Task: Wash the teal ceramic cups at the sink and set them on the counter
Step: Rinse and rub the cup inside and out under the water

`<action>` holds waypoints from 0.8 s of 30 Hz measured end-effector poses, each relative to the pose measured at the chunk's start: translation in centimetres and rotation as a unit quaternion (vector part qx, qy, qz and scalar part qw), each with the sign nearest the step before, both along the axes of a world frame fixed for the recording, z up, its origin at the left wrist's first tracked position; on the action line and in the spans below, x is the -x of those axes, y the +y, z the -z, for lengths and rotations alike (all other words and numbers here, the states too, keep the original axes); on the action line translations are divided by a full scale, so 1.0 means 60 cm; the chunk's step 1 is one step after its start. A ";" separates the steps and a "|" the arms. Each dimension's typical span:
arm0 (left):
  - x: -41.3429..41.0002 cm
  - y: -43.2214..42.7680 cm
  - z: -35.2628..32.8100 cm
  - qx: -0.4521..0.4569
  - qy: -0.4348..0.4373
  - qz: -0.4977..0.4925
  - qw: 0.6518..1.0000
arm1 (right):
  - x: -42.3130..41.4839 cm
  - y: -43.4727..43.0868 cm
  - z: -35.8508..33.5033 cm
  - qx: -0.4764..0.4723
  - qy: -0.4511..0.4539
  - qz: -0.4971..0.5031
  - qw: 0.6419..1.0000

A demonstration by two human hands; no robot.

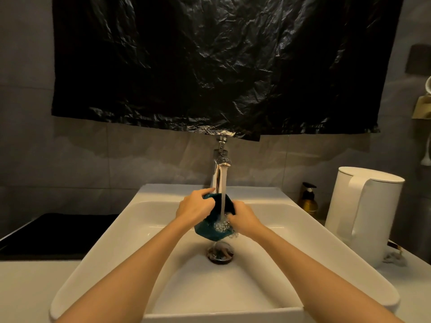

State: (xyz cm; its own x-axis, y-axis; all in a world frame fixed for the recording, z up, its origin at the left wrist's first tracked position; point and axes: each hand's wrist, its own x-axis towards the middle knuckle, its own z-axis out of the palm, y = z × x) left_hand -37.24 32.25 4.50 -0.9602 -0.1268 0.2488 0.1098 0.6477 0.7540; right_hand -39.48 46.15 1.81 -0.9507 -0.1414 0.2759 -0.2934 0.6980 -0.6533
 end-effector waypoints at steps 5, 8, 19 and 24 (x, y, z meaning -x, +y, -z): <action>-0.004 0.004 0.001 0.056 0.004 0.009 0.998 | -0.002 0.005 -0.006 -0.004 0.035 -0.027 0.999; -0.003 0.004 -0.006 0.037 0.005 0.006 0.999 | 0.000 0.005 -0.008 -0.026 0.043 -0.024 0.998; 0.002 -0.001 -0.006 -0.048 -0.049 0.053 0.996 | -0.009 0.005 -0.010 -0.050 -0.011 -0.008 0.999; 0.002 0.006 -0.008 -0.221 -0.077 0.077 0.969 | -0.019 0.001 -0.019 0.124 -0.160 -0.014 0.979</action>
